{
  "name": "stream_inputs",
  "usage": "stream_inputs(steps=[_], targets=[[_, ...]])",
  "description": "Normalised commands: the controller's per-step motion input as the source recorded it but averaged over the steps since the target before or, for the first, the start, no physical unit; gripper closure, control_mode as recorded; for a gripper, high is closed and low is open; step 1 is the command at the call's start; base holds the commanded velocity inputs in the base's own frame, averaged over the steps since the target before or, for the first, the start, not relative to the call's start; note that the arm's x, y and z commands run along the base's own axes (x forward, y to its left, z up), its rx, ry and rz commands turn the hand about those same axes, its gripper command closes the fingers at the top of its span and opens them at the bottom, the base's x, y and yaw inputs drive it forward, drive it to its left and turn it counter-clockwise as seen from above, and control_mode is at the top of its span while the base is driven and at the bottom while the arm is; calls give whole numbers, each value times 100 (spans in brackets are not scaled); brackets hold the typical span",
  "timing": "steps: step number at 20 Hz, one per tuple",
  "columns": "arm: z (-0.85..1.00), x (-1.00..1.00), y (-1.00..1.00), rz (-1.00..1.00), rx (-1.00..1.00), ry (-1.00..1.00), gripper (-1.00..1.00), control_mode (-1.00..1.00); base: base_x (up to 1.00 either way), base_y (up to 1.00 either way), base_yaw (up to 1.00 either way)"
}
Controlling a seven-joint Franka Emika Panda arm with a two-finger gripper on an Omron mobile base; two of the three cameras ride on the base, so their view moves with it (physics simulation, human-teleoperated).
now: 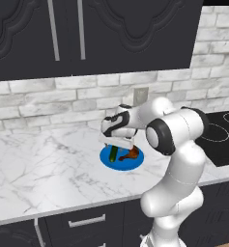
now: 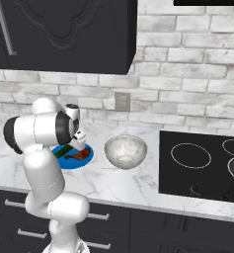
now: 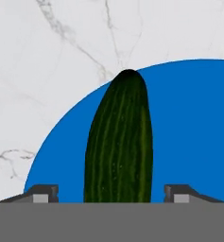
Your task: Place the chicken drumstick on the plate and place the cucumber on the same plate.
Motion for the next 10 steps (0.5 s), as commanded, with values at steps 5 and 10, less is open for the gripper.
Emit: stream_inputs(steps=[5,10], targets=[[21,0,0,0,-1,0,-100,-100,0,0,0],[47,-22,0,0,-6,-1,-100,-100,0,0,0]])
